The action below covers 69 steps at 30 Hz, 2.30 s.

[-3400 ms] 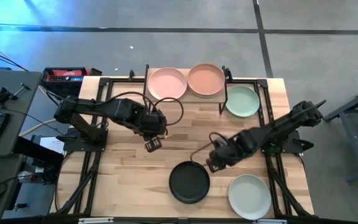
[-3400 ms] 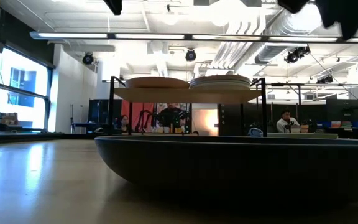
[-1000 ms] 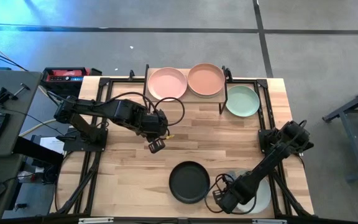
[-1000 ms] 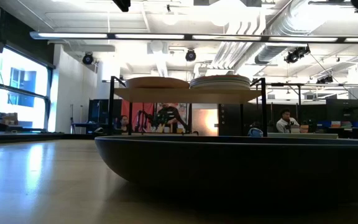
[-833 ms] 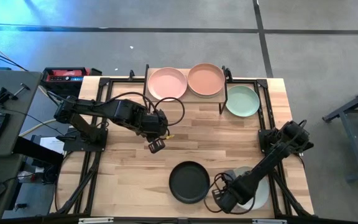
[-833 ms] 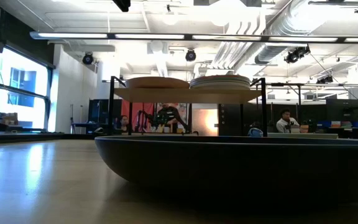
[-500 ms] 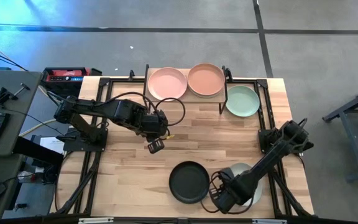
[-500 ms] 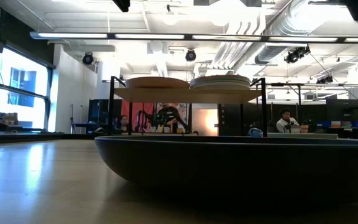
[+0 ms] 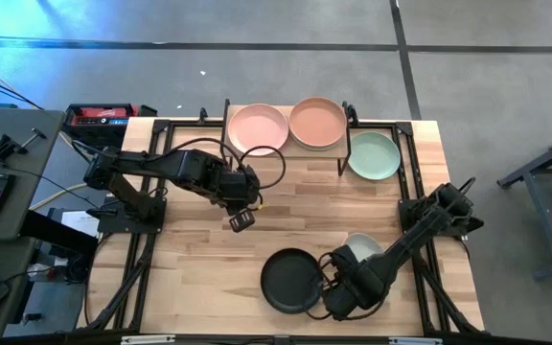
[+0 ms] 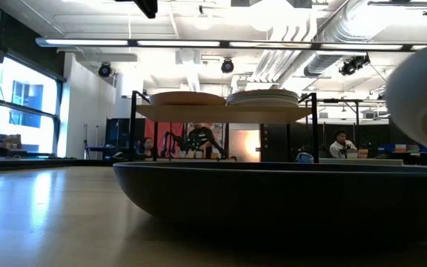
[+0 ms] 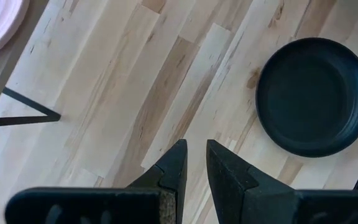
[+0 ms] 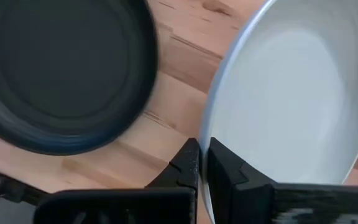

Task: Place and stack plates onto a shelf
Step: Stack the gray plate on top of the other pink plate on the shelf

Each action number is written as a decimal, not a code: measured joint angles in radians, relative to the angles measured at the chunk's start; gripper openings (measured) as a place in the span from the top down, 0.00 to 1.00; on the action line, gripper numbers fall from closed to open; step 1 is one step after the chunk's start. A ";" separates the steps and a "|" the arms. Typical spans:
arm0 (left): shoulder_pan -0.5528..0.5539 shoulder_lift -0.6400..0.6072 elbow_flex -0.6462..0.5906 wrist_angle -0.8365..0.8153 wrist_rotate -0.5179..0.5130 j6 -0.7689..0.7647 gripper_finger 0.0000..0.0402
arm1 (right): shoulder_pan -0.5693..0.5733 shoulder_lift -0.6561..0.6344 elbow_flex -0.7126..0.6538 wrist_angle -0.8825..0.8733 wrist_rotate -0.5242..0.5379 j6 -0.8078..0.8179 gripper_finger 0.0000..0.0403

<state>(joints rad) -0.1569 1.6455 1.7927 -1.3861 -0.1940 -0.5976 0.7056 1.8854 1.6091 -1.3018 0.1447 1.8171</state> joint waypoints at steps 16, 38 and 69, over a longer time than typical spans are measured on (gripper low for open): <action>0.109 0.000 0.000 -0.001 0.000 0.000 0.88 | -0.111 -0.036 0.009 0.002 0.058 -0.412 1.00; 0.304 0.055 -0.001 0.002 -0.022 -0.055 0.88 | -0.287 -0.197 0.009 0.132 0.060 -1.439 1.00; 0.333 0.167 -0.001 0.191 0.271 -0.333 0.73 | -0.431 -0.199 0.009 0.132 0.067 -2.106 1.00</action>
<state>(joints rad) 0.1761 1.8130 1.7920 -1.1949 0.0772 -0.9305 0.2745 1.6863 1.6176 -1.1698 0.2118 -0.2891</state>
